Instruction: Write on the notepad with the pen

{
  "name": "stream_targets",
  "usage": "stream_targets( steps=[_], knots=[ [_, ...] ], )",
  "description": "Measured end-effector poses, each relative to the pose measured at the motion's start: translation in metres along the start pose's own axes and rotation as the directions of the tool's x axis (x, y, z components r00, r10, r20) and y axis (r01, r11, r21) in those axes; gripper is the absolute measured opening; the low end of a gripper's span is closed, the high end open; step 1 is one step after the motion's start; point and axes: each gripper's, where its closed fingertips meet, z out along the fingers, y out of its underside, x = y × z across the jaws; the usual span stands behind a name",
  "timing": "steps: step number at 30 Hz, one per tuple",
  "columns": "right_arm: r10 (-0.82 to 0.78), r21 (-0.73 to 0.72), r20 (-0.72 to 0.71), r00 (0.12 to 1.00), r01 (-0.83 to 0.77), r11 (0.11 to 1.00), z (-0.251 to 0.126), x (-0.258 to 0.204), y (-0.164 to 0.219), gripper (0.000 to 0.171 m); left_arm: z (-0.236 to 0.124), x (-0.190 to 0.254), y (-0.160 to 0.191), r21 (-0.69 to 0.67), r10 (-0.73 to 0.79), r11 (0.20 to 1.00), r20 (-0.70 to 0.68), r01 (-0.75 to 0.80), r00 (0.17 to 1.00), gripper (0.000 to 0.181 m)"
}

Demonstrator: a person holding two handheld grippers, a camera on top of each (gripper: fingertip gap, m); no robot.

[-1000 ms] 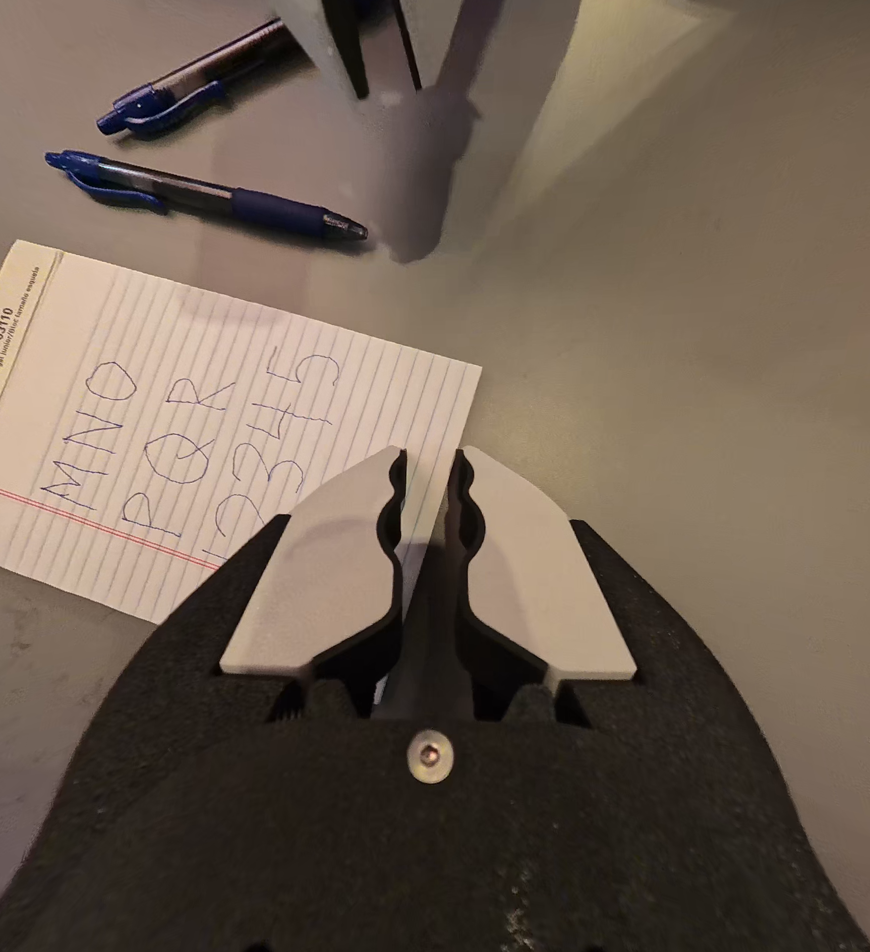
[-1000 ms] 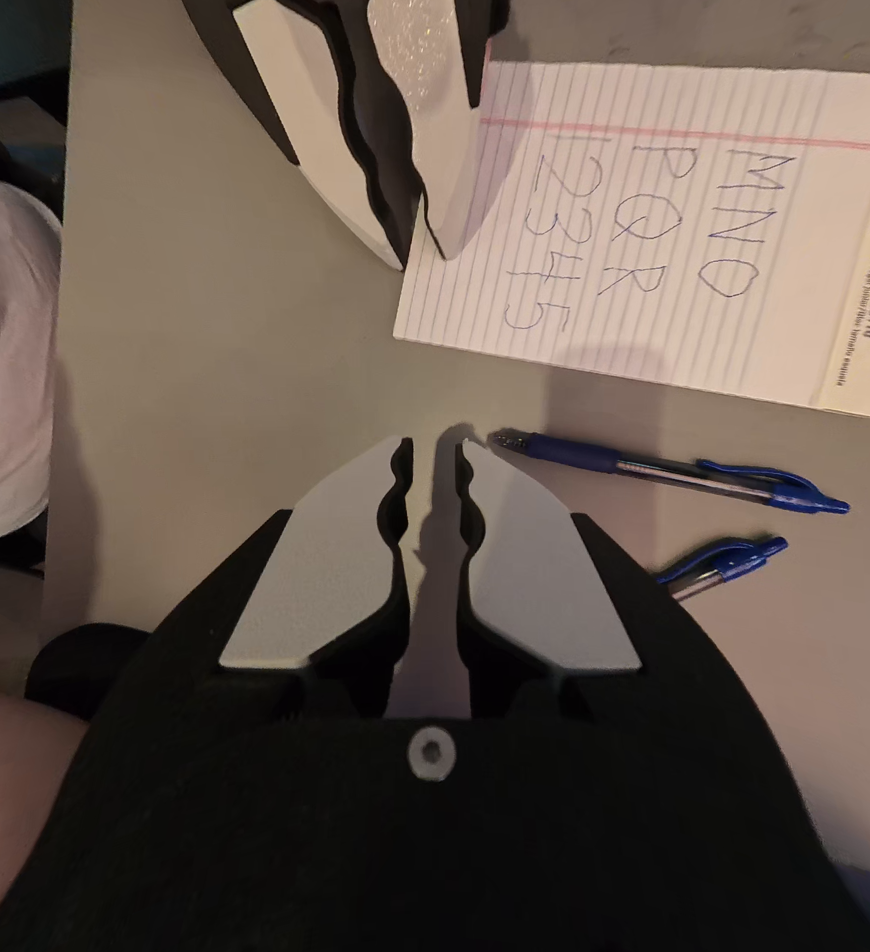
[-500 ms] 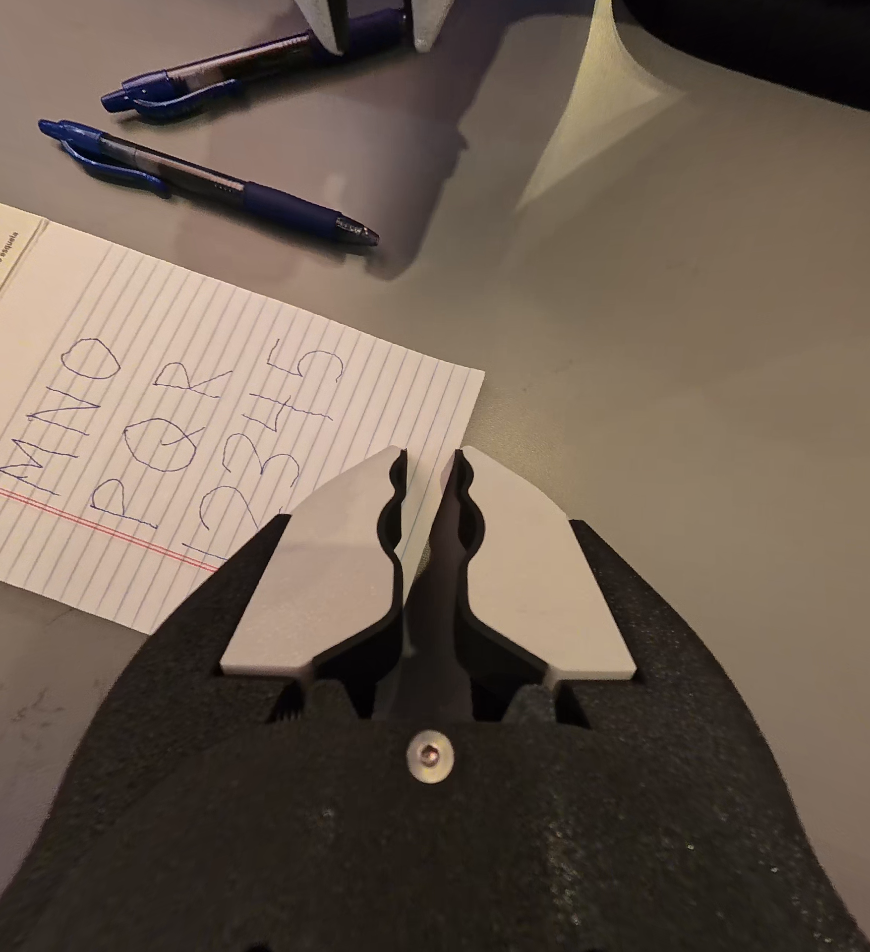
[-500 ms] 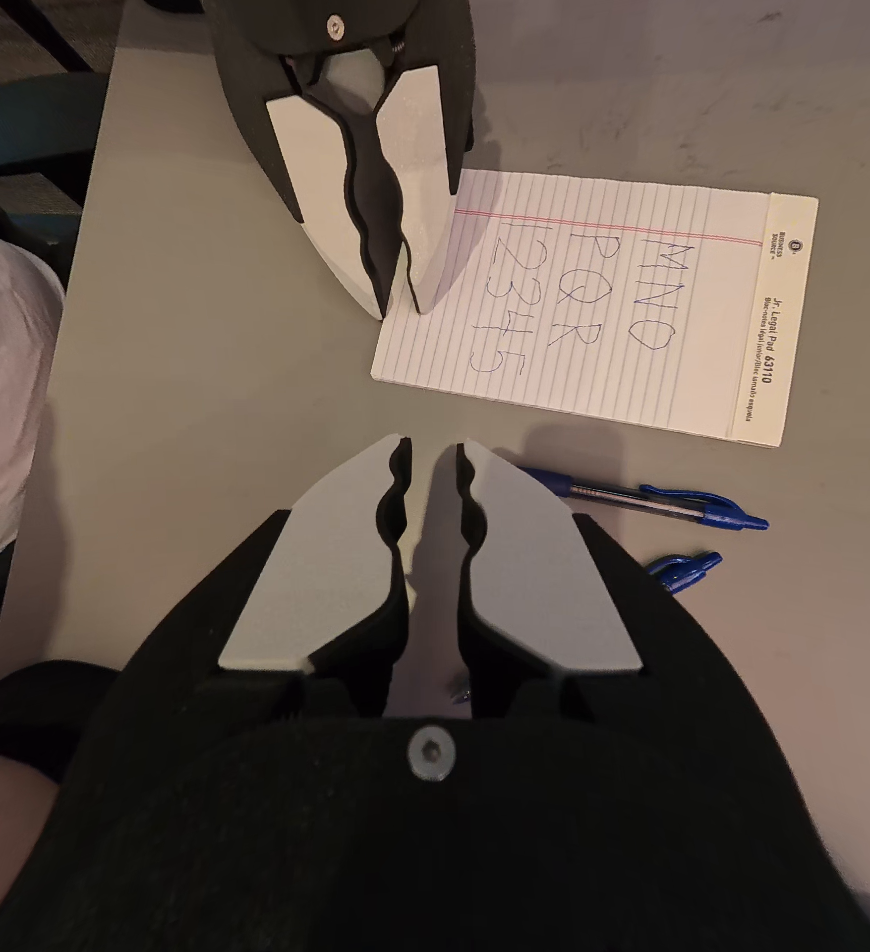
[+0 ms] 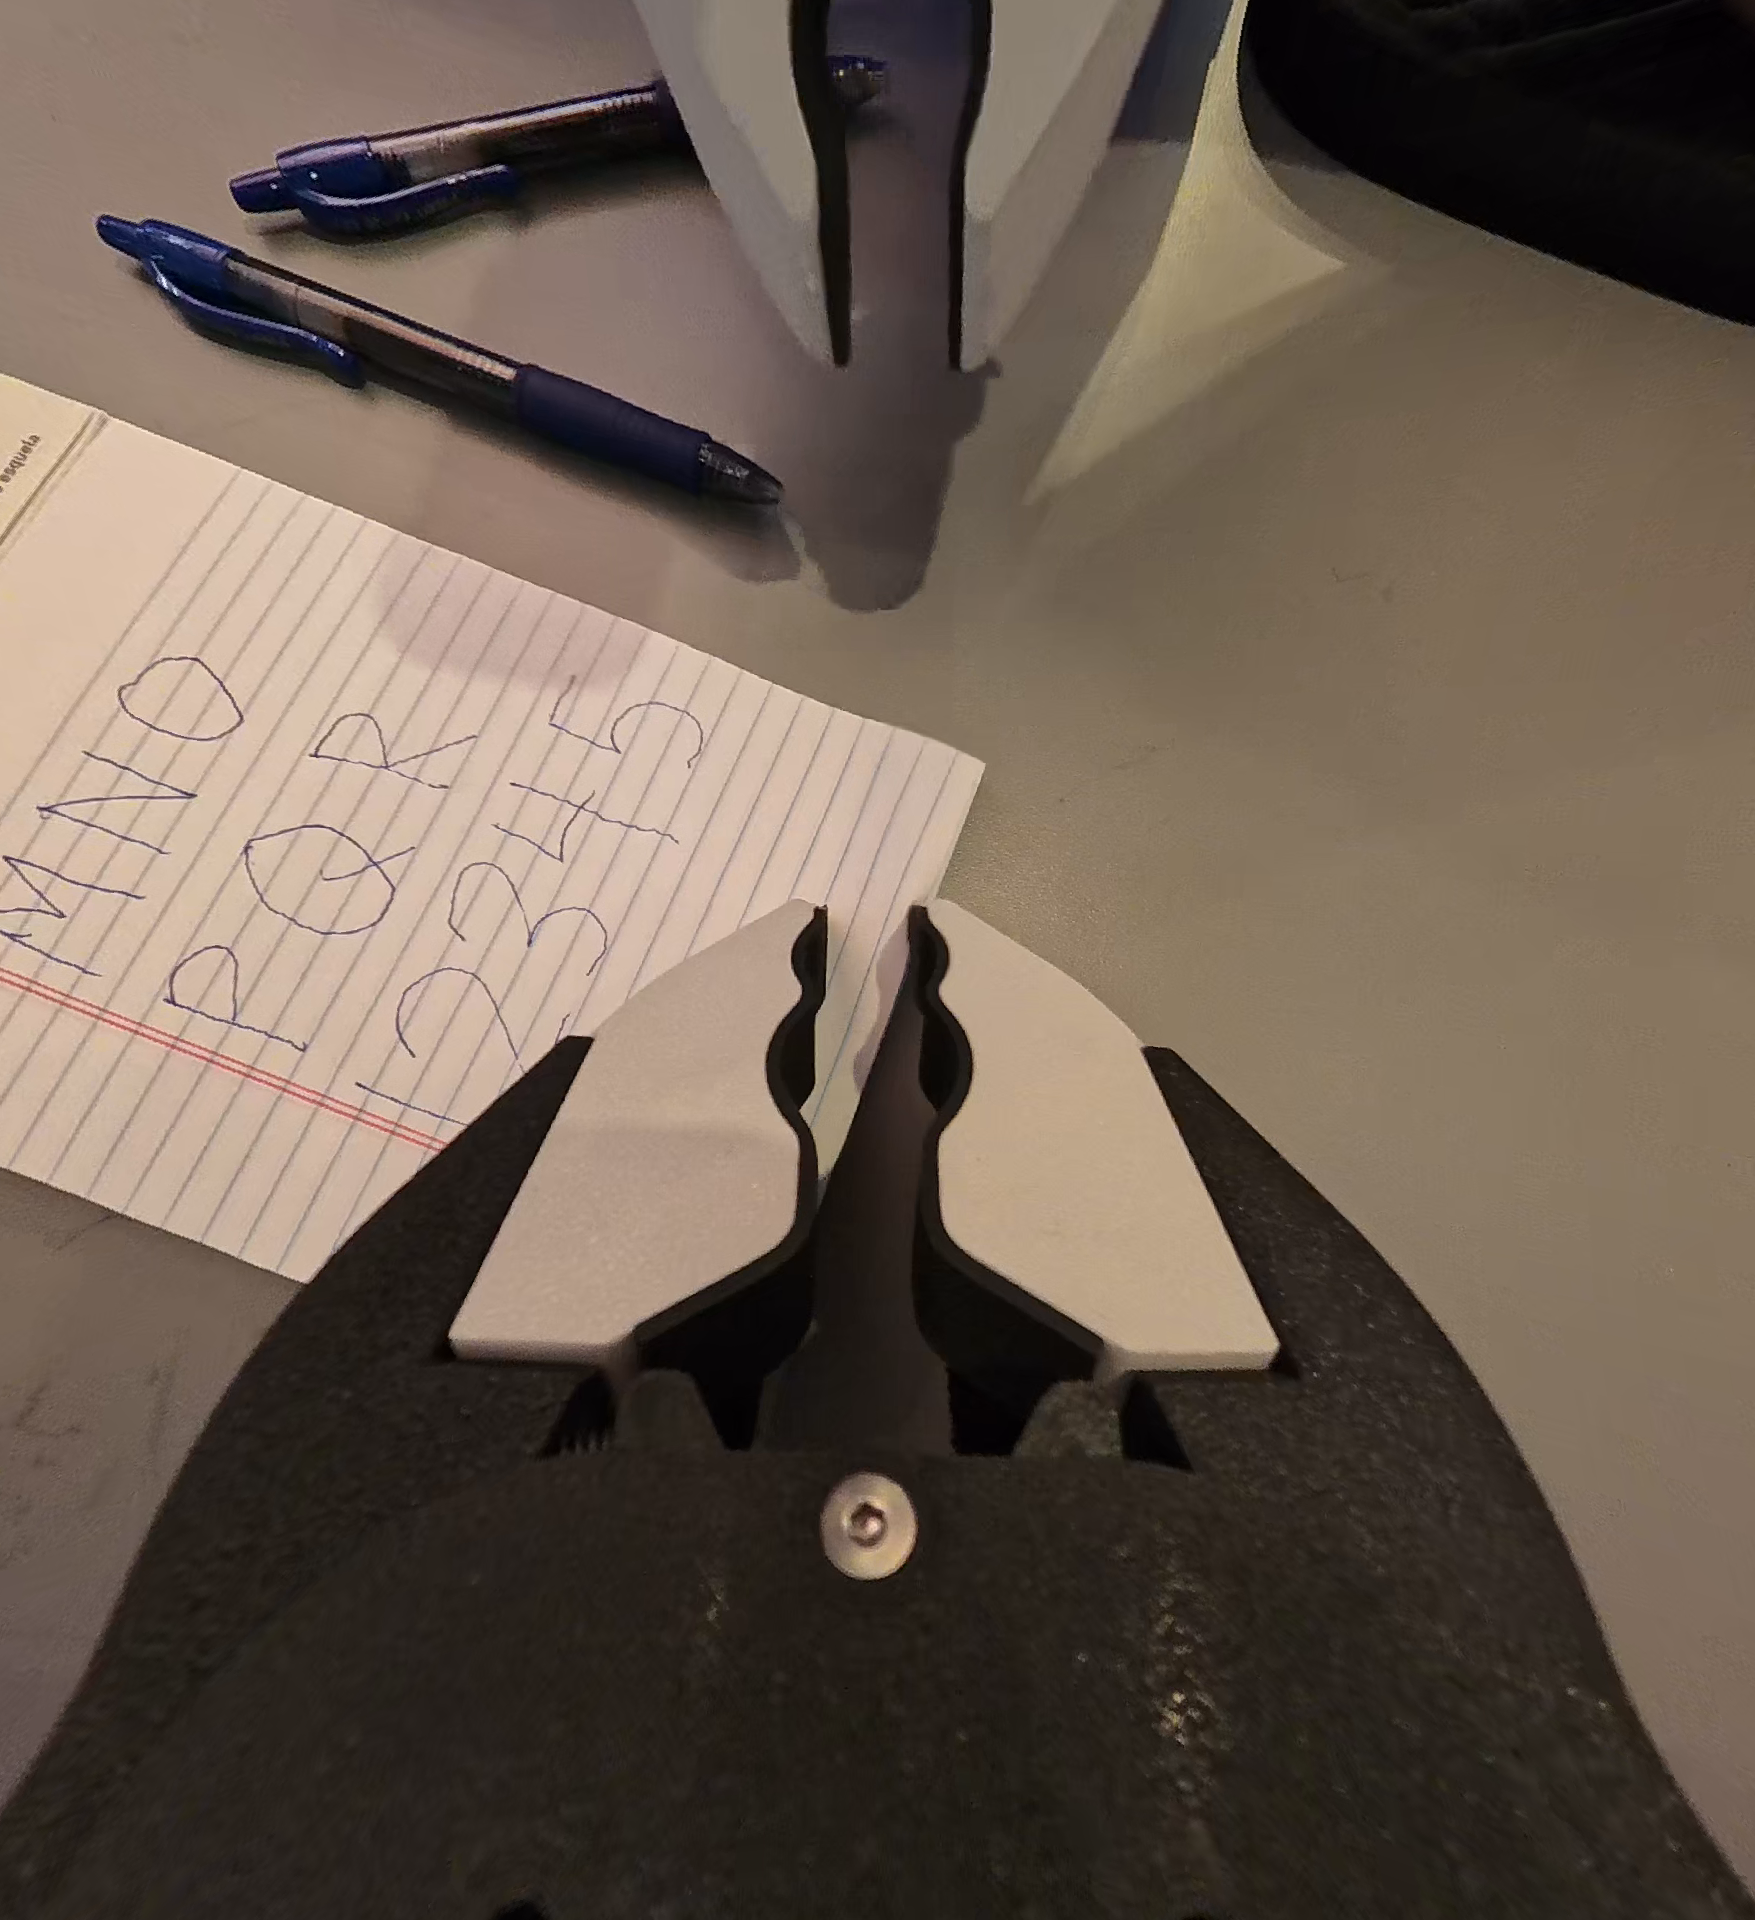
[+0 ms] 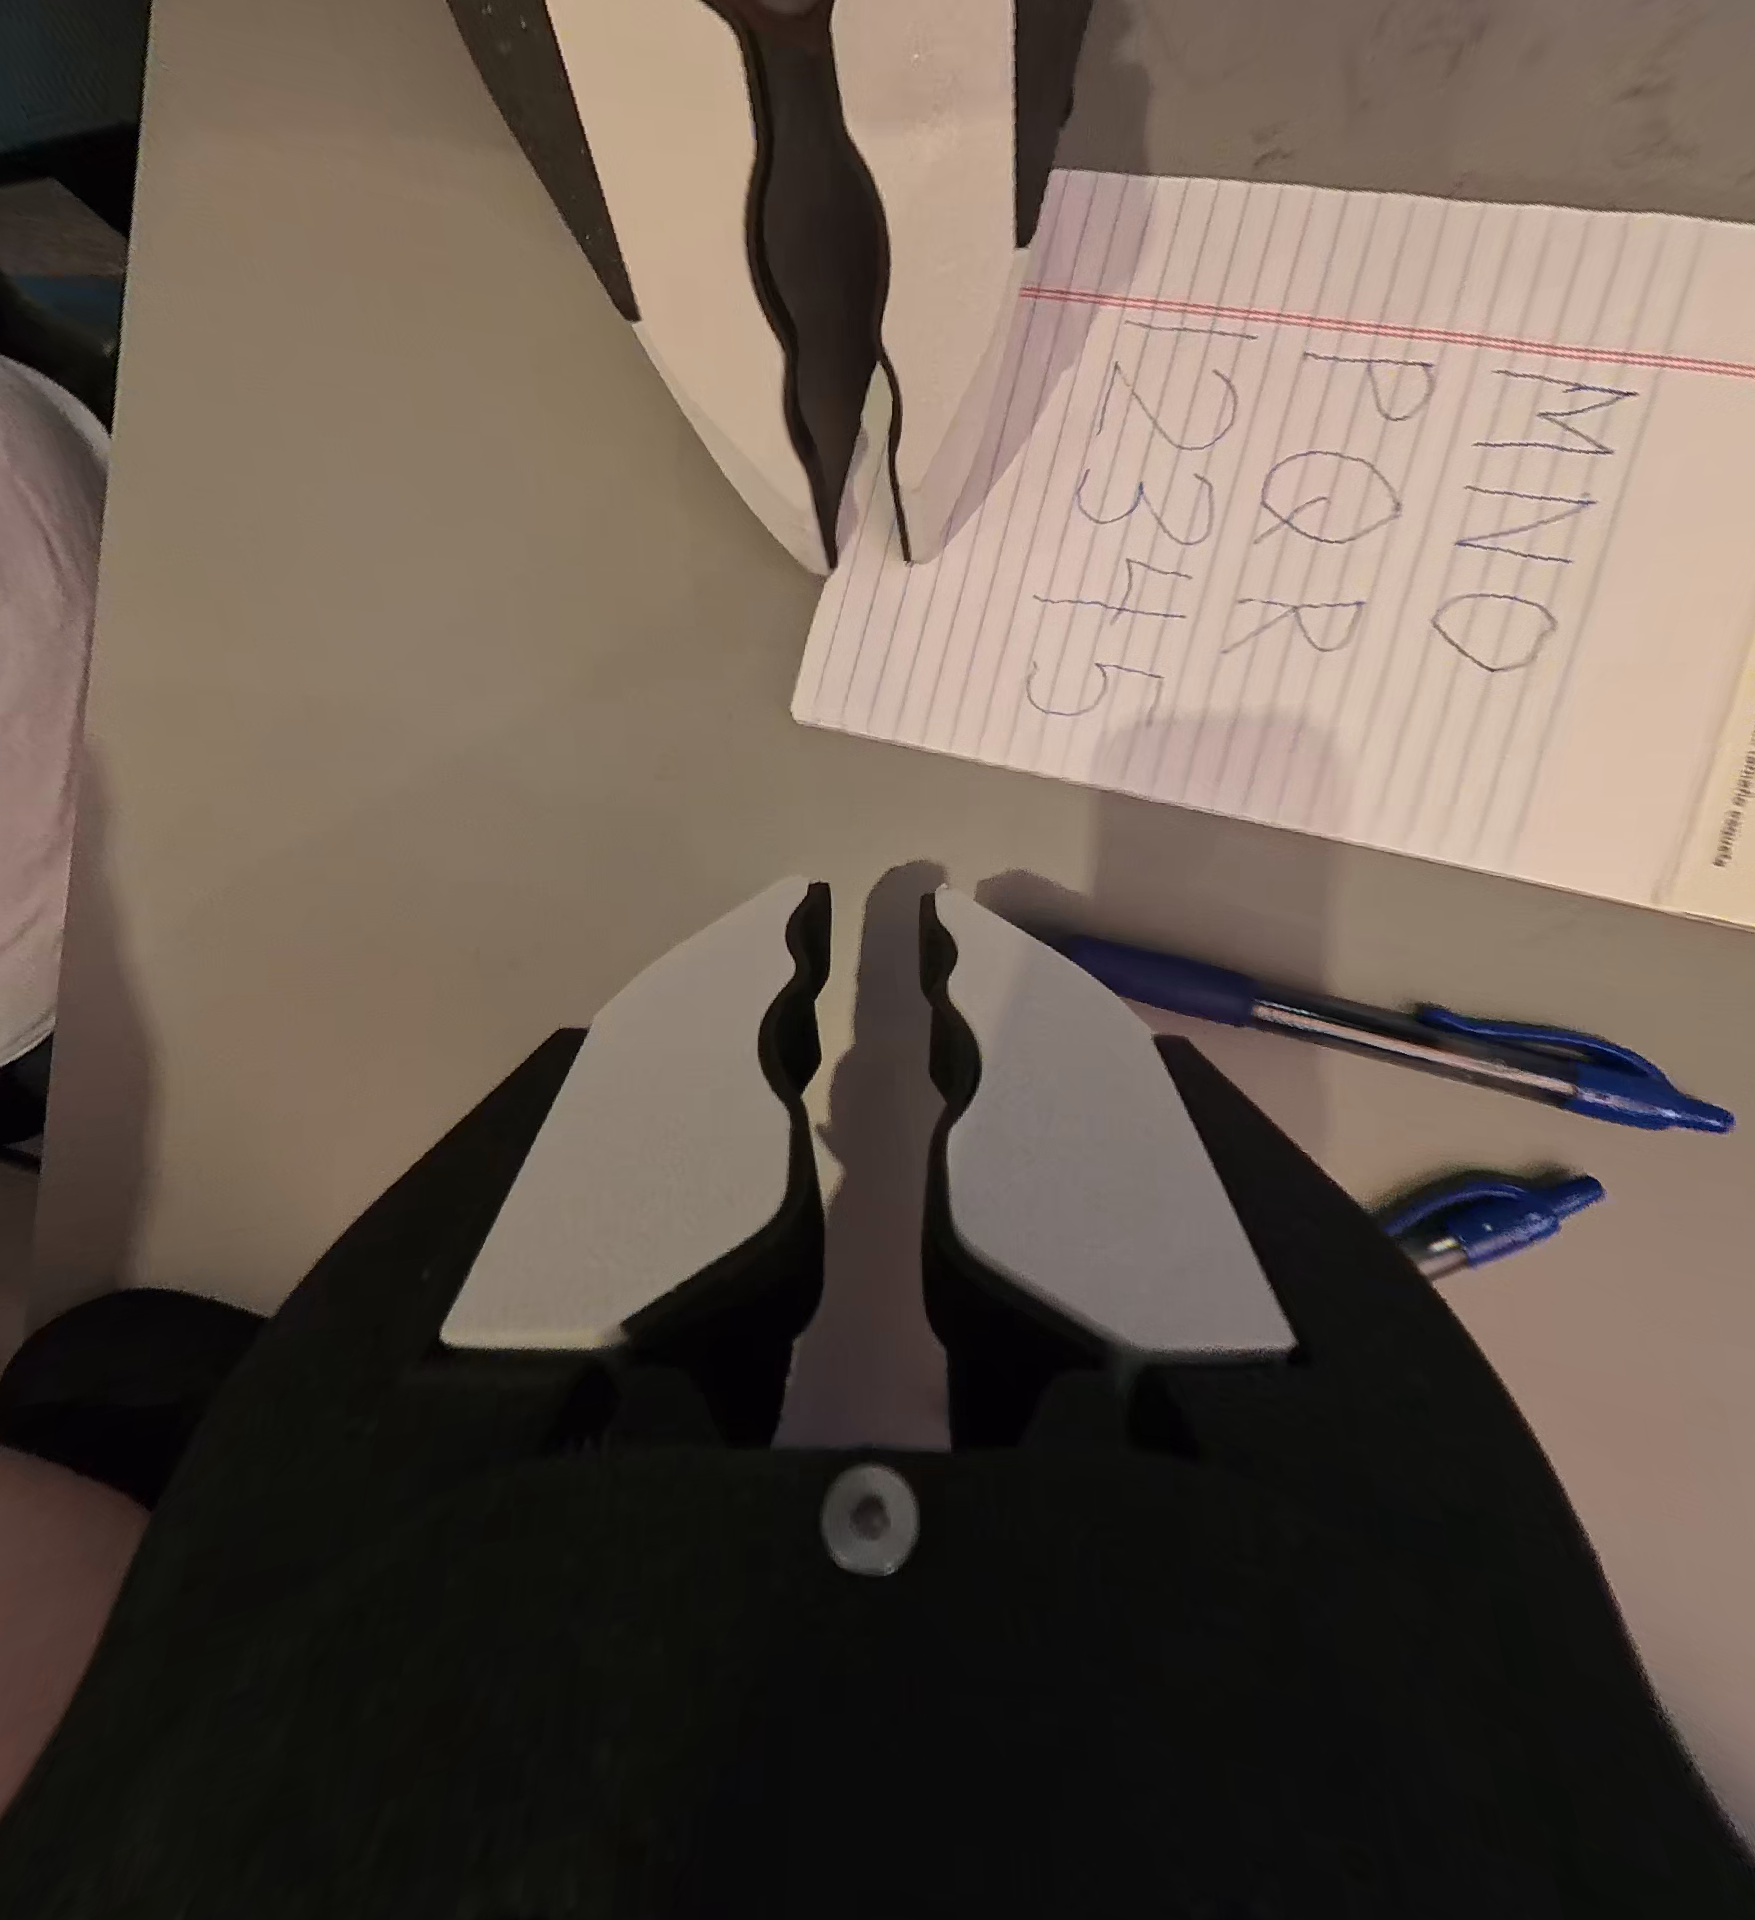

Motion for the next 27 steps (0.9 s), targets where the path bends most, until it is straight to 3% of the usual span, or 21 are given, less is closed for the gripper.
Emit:
stream_targets(
  steps=[14,27],
  knots=[
    [-0.005,-0.110,0.074,0.997,0.013,0.994,0.026,-0.011,0.006,0.015,0.000,-0.001,-0.001,0.008,-0.014,1.000,-0.002,0.014,1.000,0.013],
    [-0.053,-0.066,0.074,0.996,0.058,0.996,0.032,-0.013,-0.007,0.015,-0.006,-0.004,-0.007,0.104,-0.133,0.985,-0.069,0.140,0.989,0.005]
  ],
)
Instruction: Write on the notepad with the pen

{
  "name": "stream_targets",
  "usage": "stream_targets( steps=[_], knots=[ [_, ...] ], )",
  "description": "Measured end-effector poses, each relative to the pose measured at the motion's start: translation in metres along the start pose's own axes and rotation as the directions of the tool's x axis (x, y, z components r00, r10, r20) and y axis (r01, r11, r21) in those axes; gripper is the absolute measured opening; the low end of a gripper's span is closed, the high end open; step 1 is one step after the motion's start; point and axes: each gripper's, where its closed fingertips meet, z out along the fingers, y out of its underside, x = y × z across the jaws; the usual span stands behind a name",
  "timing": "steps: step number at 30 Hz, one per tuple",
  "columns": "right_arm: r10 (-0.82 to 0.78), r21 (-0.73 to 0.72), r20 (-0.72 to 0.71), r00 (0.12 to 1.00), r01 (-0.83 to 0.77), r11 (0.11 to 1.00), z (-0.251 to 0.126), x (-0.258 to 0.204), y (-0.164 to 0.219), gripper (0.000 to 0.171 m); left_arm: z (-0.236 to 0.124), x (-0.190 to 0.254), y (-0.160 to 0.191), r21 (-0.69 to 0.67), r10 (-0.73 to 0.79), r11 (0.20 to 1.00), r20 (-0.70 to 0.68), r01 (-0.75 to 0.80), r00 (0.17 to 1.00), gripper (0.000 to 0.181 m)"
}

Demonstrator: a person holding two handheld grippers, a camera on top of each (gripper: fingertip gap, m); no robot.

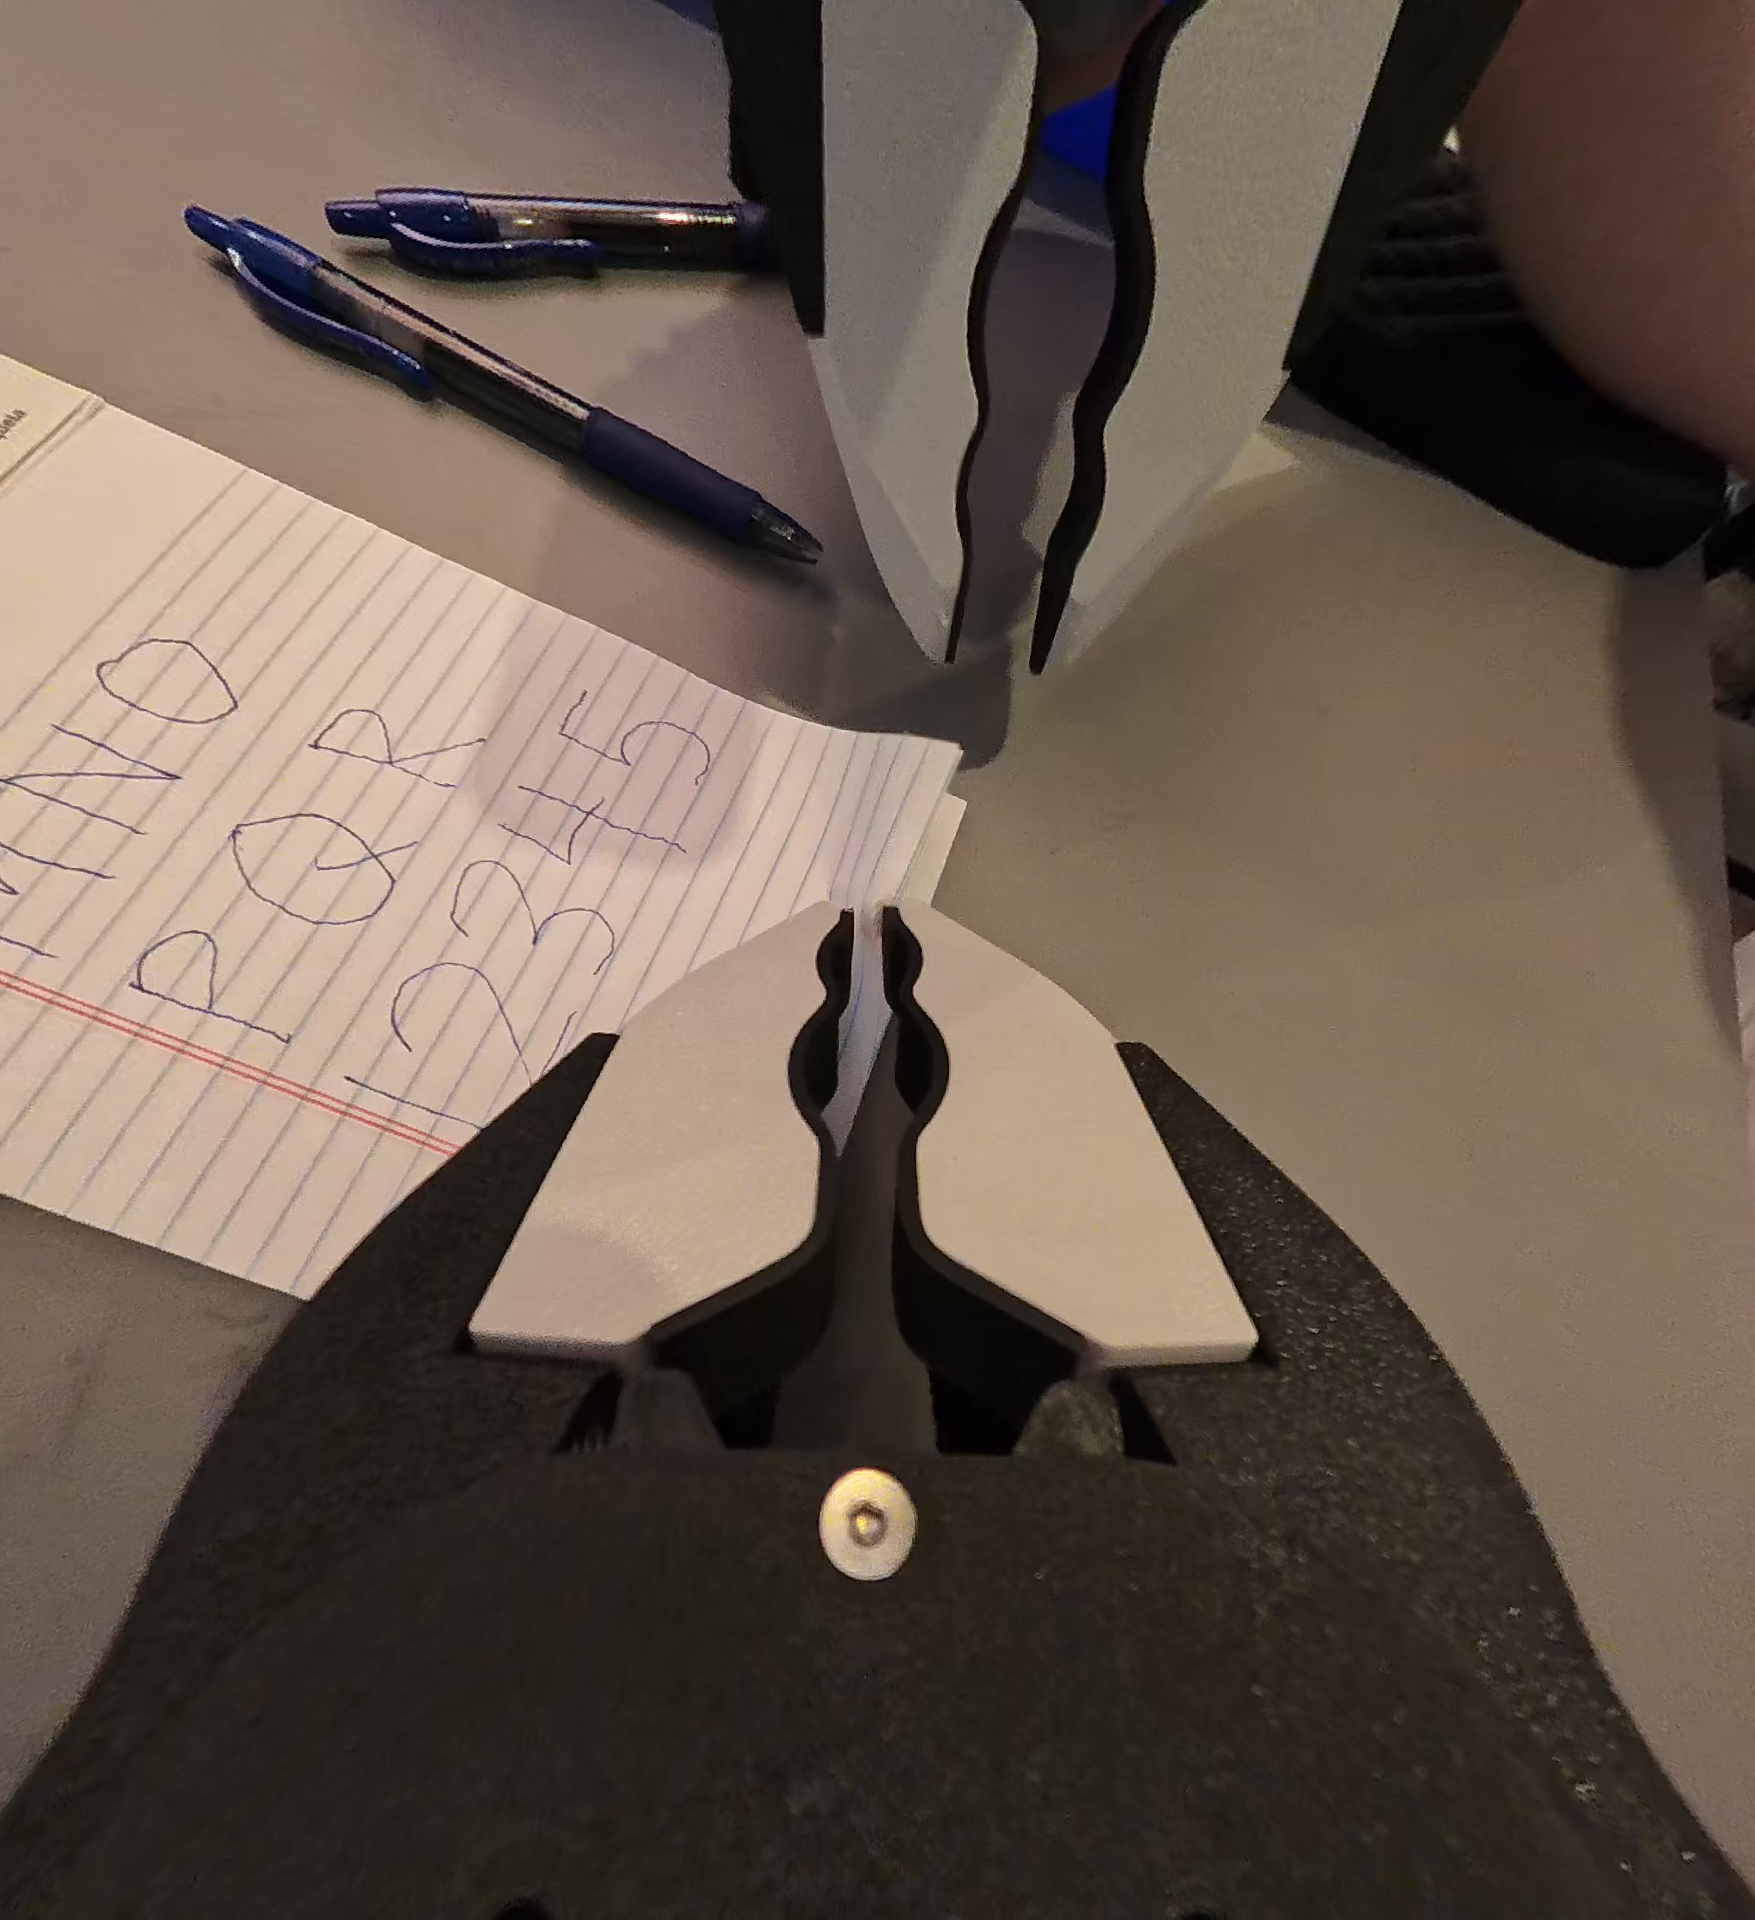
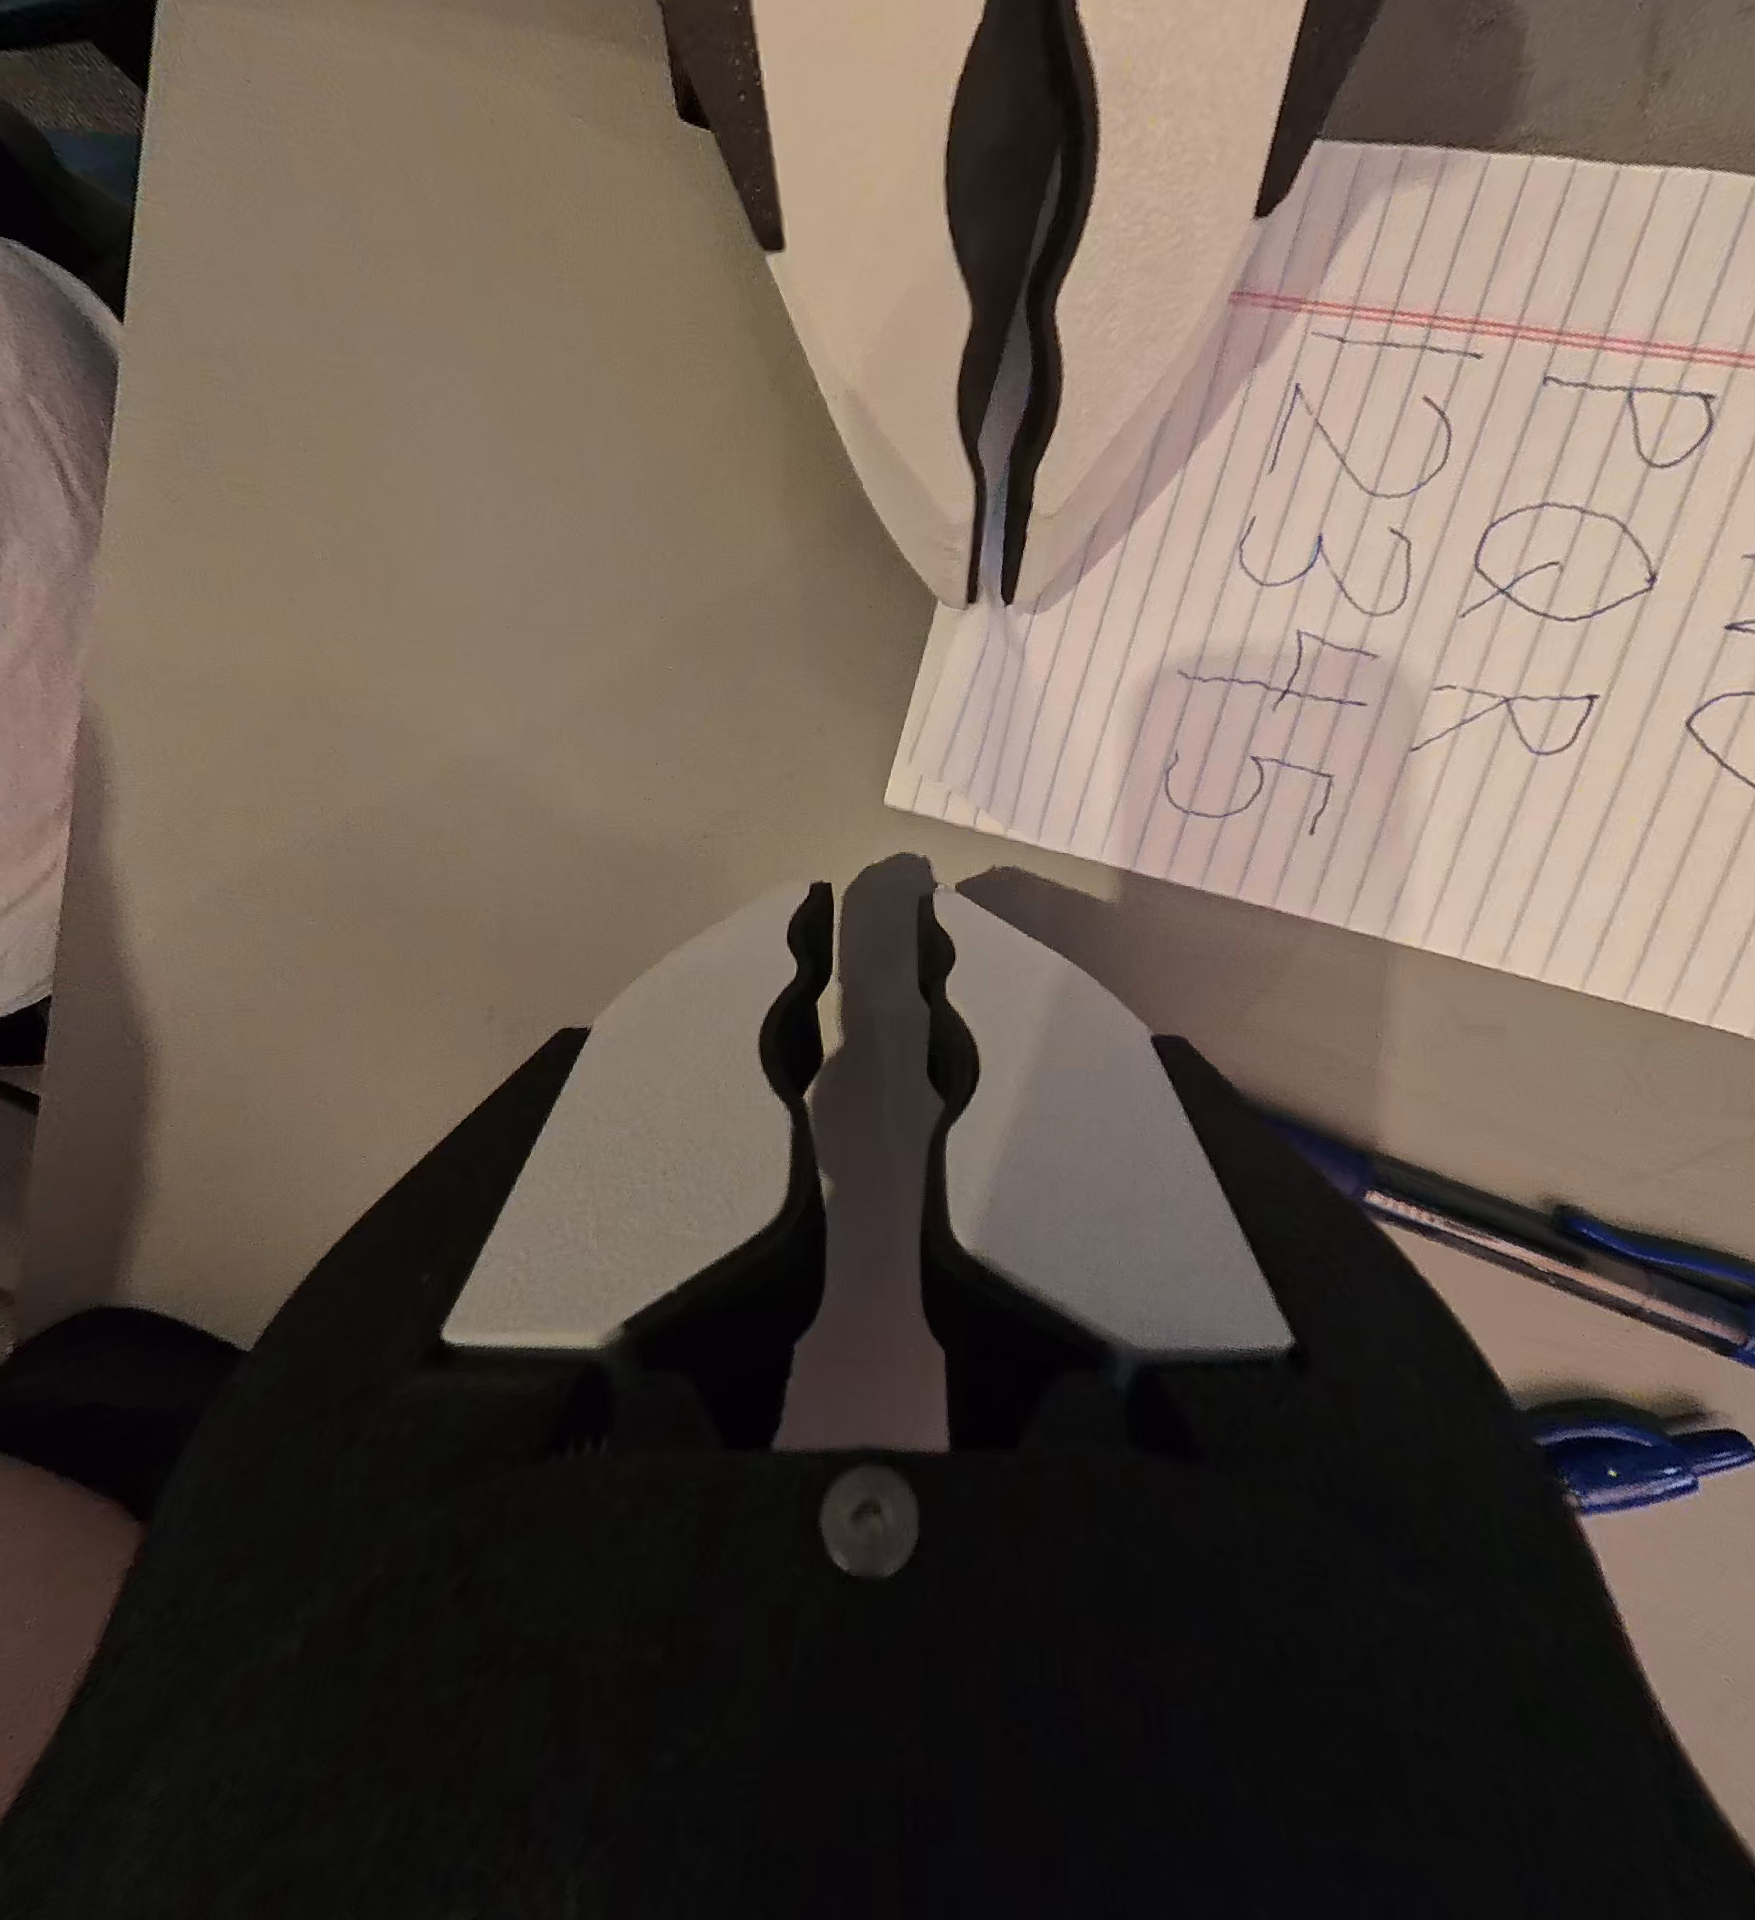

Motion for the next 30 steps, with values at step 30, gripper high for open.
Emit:
stream_targets(
  steps=[30],
  knots=[
    [-0.087,0.142,-0.129,0.988,0.105,0.984,0.000,0.019,-0.027,0.013,-0.002,-0.001,-0.002,0.034,-0.017,0.999,-0.012,0.017,1.000,0.004]
  ],
)
